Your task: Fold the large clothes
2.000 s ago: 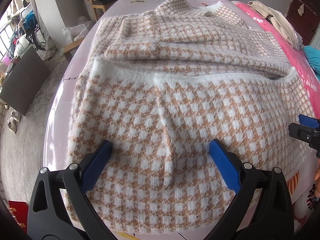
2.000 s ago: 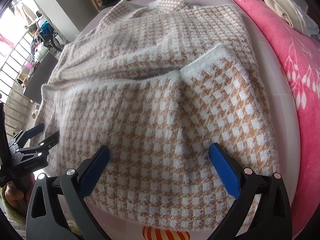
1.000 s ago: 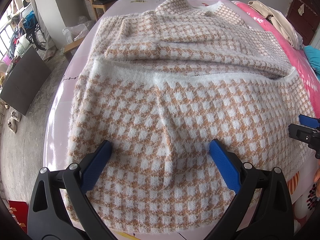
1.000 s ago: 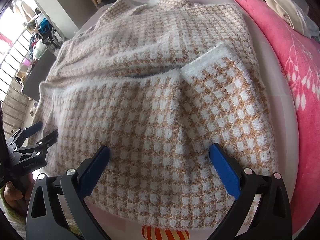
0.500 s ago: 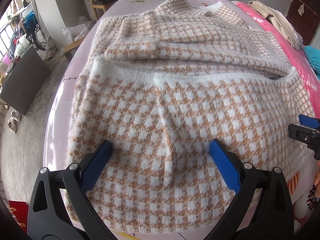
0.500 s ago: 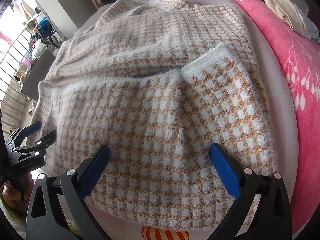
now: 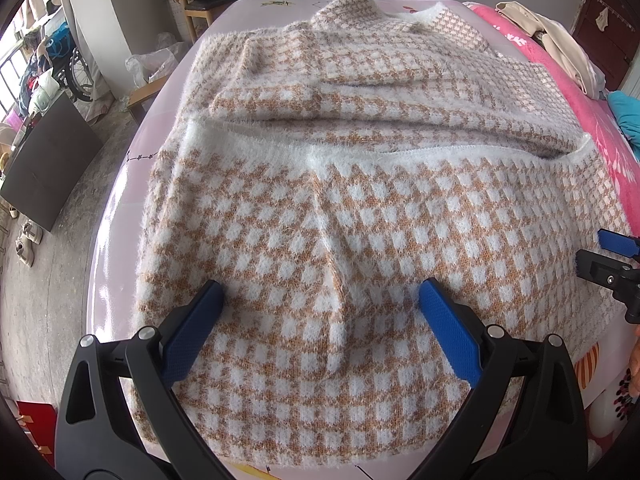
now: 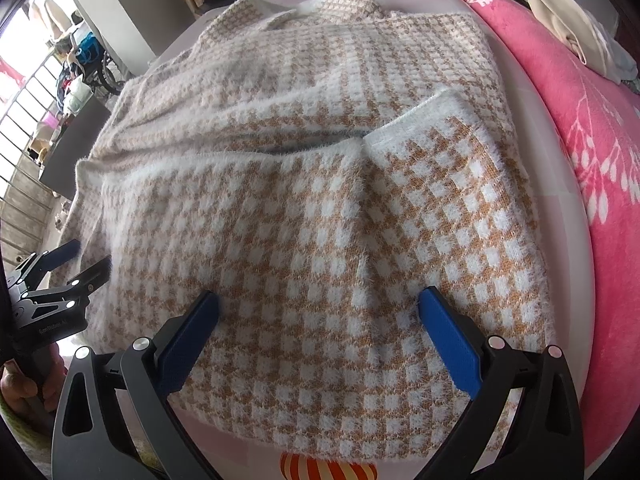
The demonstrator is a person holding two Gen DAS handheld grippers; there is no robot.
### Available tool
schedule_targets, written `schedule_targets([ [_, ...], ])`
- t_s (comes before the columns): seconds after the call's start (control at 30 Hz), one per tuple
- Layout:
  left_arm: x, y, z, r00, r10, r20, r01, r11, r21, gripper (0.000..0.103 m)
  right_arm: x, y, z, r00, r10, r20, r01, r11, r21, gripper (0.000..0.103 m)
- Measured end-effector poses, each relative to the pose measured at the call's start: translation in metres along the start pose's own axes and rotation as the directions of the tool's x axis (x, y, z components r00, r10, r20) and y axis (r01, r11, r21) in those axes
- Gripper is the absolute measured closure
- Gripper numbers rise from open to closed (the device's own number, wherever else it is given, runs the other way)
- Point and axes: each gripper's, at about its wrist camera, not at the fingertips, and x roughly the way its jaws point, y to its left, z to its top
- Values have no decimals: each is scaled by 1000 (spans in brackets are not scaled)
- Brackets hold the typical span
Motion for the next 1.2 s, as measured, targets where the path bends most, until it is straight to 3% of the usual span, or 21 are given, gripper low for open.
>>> schedule_targets([
  [1.2, 0, 0, 0, 1000, 11, -22, -12, 1000, -20, 8, -2, 1, -2, 1000, 1, 13, -1, 1000, -6, 6],
])
